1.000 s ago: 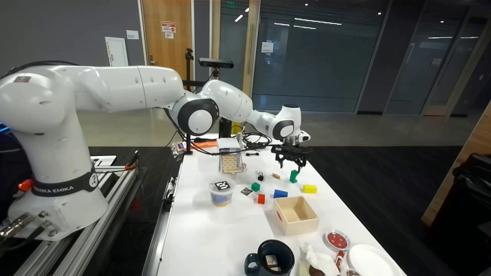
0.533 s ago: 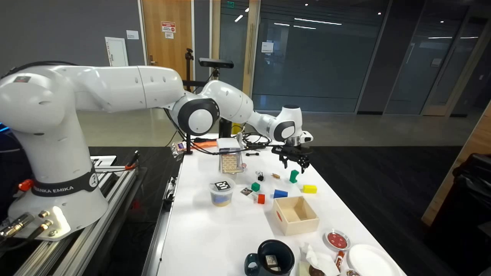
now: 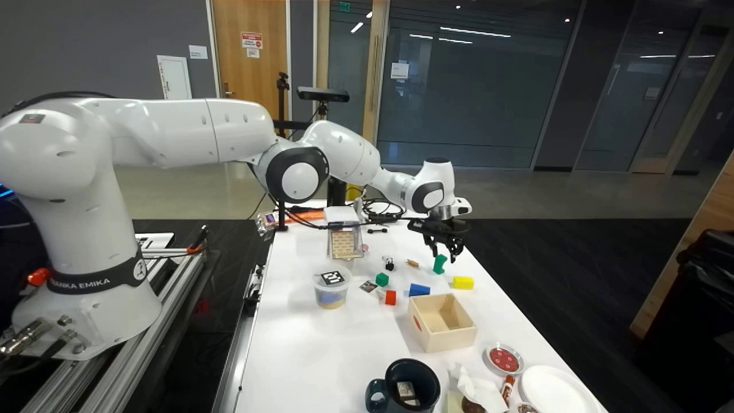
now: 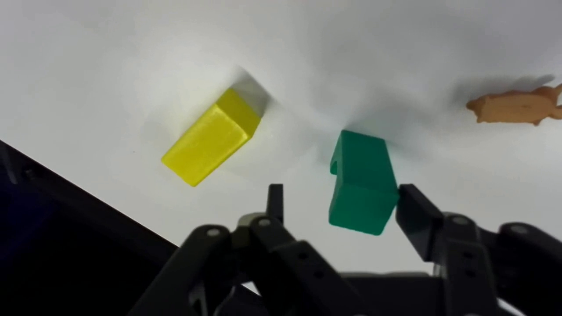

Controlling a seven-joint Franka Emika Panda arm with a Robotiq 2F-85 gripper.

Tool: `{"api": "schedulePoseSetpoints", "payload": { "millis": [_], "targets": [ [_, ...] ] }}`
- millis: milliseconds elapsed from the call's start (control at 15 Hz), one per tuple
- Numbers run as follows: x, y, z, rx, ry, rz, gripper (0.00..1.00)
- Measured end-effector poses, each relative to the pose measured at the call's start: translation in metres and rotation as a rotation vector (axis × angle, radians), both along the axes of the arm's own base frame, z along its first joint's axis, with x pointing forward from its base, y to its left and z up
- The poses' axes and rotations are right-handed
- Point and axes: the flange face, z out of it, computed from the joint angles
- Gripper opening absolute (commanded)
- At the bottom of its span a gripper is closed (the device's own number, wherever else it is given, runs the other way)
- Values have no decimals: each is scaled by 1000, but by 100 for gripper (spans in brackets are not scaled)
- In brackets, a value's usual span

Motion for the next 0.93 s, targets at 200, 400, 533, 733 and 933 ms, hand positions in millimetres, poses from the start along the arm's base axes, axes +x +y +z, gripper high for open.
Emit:
{"api": "schedulePoseSetpoints", "payload": {
  "millis": [200, 400, 533, 733, 933],
  "targets": [
    [1, -2, 0, 0, 0, -9, 17],
    [1, -3, 0, 2, -1, -21, 9],
    [1, -3, 0, 3, -1, -27, 9],
    [1, -3, 0, 5, -1, -35, 9],
    [3, -7, 1, -1, -8, -54, 9]
  ]
}}
